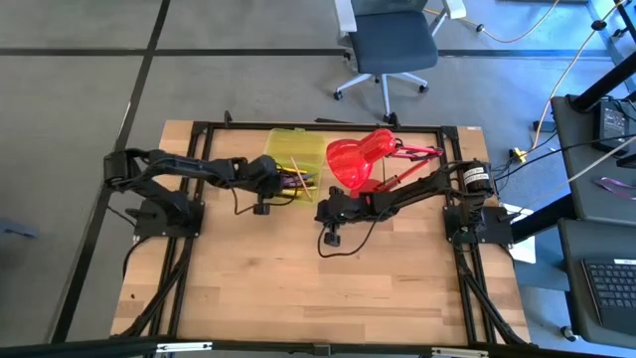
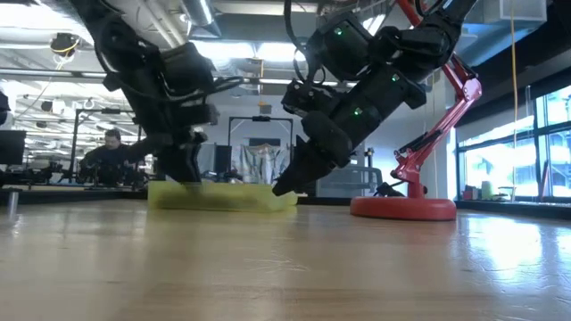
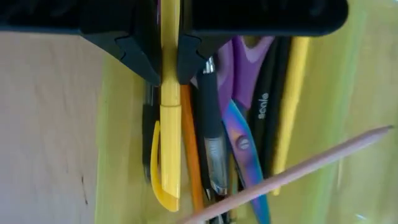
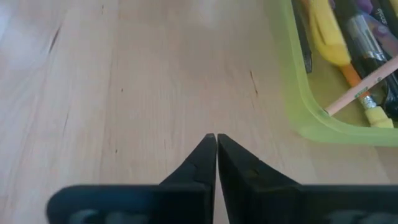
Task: Pick & place school supplies into a supply box
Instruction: Put the yellow pen into the yellow supply box, then adjust the pink pencil in the yellow supply box
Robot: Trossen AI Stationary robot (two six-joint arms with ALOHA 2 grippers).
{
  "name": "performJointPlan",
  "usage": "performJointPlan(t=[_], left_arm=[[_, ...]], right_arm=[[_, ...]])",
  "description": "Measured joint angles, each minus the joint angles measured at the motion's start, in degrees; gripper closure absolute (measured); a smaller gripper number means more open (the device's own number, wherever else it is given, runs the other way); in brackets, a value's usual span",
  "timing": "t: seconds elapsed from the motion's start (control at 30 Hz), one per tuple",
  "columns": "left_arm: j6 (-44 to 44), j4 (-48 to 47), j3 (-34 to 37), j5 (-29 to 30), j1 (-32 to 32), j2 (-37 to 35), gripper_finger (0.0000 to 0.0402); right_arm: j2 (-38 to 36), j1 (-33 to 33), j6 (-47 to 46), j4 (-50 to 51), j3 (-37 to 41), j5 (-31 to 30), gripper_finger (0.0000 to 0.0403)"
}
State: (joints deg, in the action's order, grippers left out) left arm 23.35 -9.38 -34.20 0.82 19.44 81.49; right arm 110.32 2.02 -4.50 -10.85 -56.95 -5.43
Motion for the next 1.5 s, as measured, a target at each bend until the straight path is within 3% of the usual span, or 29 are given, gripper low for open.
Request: performJointPlan(t=[0.4, 0.93, 1.3, 1.5], left_arm=[[-10.59, -3.48, -0.11, -8.88, -5.27, 1.68, 0.0380], [-28.54, -4.87, -1.28, -9.58, -23.87, 1.79, 0.0380], [-25.19, -7.33, -6.75, -9.36, -26.05, -1.48, 0.0351], [-25.50, -9.12, -6.71, -5.76, -26.05, -1.36, 0.0358]], right_arm=[[-1.63, 0.02, 0.08, 3.27, -0.04, 0.15, 0.0382], [-5.60, 0.21, -1.21, 5.03, -0.04, 0.52, 0.0382], [-5.60, 0.48, 0.53, 0.77, -0.04, 2.71, 0.0382], [-5.60, 0.48, 0.70, 0.85, -0.04, 2.71, 0.0382]])
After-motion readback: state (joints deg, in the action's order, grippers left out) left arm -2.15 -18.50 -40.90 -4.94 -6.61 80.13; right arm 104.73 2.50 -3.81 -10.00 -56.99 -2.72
